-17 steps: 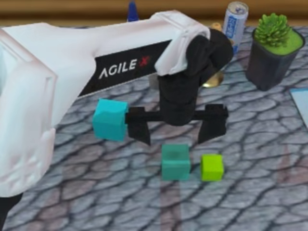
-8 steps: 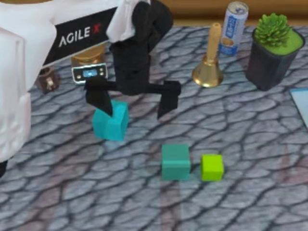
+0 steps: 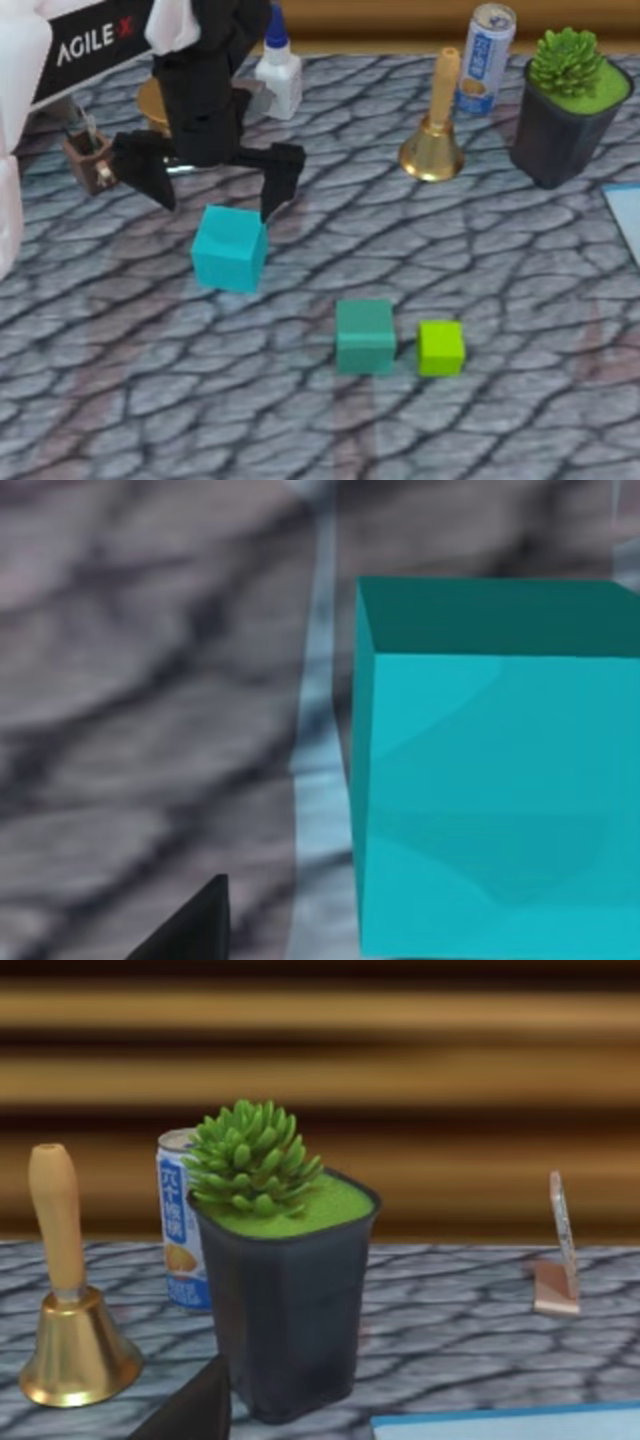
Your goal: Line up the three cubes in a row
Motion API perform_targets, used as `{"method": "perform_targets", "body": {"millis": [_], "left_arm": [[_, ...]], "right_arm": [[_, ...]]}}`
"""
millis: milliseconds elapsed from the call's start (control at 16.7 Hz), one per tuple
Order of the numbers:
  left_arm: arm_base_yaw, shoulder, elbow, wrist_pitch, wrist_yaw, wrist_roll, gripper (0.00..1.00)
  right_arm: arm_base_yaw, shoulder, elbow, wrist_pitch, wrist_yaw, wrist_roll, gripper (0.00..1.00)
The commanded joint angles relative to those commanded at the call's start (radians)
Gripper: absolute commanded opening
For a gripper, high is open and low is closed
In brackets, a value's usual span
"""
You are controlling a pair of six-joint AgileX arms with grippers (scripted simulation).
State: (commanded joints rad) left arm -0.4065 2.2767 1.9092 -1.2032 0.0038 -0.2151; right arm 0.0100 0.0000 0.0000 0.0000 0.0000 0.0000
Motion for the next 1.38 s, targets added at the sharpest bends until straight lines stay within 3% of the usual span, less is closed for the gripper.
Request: {"method": "perform_targets", "body": {"millis": [300,660,960,1380], "left_arm": [[-0.002,0.010,-0.034,0.041,0.000,-0.002,1.00],[0.001,0.093,-0.172,0.271,0.001,0.002,1.00],[0.001,0.104,-0.188,0.293,0.001,0.003,1.00],[0.001,0.104,-0.188,0.293,0.001,0.003,0.47]], "right_arm": [[0.000,0.000,0.000,0.000,0.000,0.000,1.00],[0.000,0.000,0.000,0.000,0.000,0.000,1.00],[0.000,0.000,0.000,0.000,0.000,0.000,1.00],[0.000,0.000,0.000,0.000,0.000,0.000,1.00]]}}
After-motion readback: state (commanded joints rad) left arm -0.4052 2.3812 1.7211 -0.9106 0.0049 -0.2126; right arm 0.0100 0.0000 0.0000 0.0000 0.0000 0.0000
